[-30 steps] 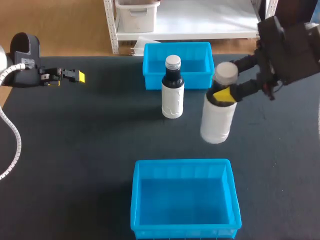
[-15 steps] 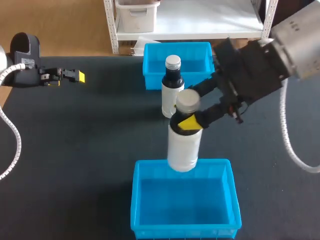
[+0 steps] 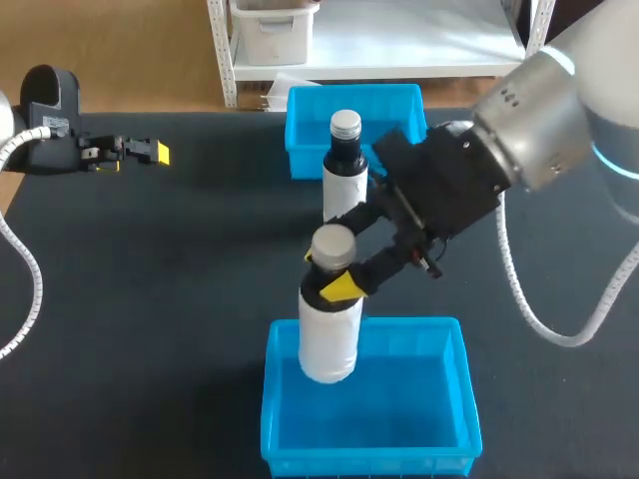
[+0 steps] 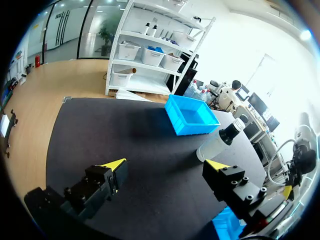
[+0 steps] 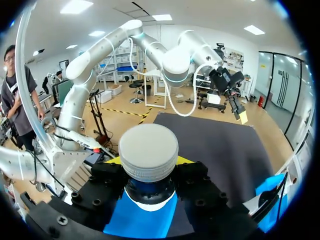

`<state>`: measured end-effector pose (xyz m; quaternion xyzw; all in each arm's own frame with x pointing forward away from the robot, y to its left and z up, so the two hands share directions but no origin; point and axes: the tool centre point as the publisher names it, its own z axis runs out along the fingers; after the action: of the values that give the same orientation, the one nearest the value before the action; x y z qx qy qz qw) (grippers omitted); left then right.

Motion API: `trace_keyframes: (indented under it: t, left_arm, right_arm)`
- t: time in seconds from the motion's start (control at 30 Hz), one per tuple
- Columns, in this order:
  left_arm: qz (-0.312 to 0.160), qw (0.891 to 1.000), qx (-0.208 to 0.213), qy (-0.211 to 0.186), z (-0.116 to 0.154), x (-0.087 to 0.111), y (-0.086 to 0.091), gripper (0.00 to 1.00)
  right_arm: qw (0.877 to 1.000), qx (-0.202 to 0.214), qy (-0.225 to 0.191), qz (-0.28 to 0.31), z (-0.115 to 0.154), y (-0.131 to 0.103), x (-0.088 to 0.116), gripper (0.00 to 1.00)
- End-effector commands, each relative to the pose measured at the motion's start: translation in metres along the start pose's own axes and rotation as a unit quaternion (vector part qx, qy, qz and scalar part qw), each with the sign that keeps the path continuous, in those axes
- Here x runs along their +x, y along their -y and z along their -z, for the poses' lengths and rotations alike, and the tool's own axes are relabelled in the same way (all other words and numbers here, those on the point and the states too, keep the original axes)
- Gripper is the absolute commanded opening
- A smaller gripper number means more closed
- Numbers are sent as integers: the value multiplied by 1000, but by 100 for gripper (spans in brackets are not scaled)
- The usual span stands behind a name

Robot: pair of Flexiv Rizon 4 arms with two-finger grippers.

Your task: Pick up the bottle, and place it in the far bin if it is heavy, or in the near bin if it is light.

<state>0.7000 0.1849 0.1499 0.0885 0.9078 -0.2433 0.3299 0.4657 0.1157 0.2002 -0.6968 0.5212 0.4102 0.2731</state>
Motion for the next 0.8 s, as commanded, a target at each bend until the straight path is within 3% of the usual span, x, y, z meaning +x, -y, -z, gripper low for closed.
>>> trace_keyframes:
  t: [0.03,0.3,0.8]
  left_arm:
    - [0,1000,0,0,0,0,0,100]
    - [0,1000,0,0,0,0,0,100]
    - [0,1000,0,0,0,0,0,100]
  right_arm:
    - [1000,-17,2,0,-12,5,9,0]
    - [999,-27,-19,15,-24,3,25,0]
    - [999,-45,-11,20,-32,3,55,0]
